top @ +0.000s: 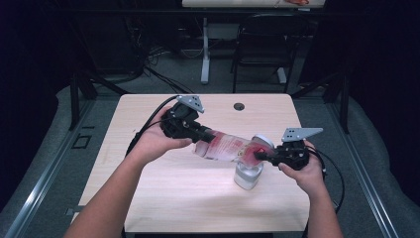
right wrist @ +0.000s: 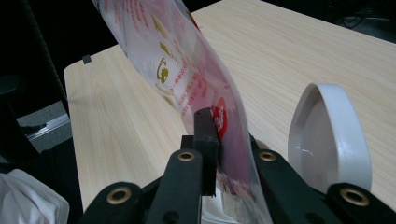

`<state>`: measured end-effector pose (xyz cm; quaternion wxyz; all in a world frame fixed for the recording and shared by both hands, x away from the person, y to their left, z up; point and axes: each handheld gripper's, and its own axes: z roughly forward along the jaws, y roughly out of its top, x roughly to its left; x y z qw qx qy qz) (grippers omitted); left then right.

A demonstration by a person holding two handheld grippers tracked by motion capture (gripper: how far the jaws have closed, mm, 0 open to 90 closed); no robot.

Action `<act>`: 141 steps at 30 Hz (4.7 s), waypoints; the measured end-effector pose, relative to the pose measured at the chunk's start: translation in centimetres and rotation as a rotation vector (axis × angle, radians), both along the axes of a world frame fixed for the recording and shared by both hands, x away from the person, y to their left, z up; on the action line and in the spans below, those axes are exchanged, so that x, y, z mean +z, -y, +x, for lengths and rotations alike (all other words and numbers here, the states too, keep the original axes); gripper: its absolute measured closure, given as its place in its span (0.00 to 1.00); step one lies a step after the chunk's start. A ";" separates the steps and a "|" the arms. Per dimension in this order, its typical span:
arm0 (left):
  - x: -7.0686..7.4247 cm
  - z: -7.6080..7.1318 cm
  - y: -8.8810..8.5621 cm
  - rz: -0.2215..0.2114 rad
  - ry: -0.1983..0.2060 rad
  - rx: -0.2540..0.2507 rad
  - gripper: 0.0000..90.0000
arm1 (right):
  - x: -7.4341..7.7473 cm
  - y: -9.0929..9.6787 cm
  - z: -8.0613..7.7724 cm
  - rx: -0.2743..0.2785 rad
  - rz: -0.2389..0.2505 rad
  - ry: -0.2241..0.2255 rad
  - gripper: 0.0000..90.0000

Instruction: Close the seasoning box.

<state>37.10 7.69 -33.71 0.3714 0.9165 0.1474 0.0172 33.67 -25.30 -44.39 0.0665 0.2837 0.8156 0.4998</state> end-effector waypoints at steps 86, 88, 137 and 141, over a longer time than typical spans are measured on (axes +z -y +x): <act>-4.9 0.2 -3.8 -0.038 -0.070 0.100 0.85 | -2.4 0.9 1.2 0.055 0.068 -0.090 0.89; -5.0 0.2 -3.8 -0.057 -0.083 0.085 0.85 | -2.5 1.0 1.2 0.059 0.066 -0.094 0.89; -8.4 0.4 -5.1 -0.026 -0.131 0.118 0.84 | -2.8 0.9 1.2 0.066 0.089 -0.074 0.91; -8.6 0.4 -5.1 -0.020 -0.121 0.120 0.84 | -2.7 0.8 1.2 0.067 0.099 -0.068 0.93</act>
